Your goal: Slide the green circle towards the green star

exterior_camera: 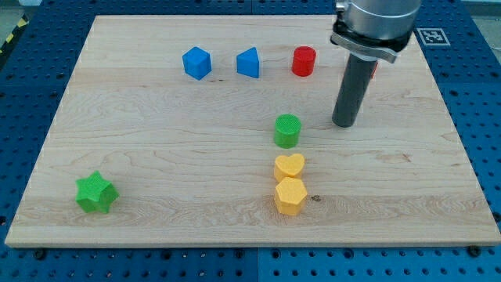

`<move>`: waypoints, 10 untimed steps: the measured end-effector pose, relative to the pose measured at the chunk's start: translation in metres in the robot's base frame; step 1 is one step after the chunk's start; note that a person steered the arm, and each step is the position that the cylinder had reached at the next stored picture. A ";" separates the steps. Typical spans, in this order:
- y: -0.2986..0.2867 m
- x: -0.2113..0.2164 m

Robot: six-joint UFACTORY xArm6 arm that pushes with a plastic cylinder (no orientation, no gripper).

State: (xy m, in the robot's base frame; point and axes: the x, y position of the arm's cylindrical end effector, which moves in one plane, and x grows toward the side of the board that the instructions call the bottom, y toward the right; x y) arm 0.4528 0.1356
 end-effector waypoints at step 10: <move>-0.154 -0.011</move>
State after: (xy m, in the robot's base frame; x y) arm 0.4417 -0.0180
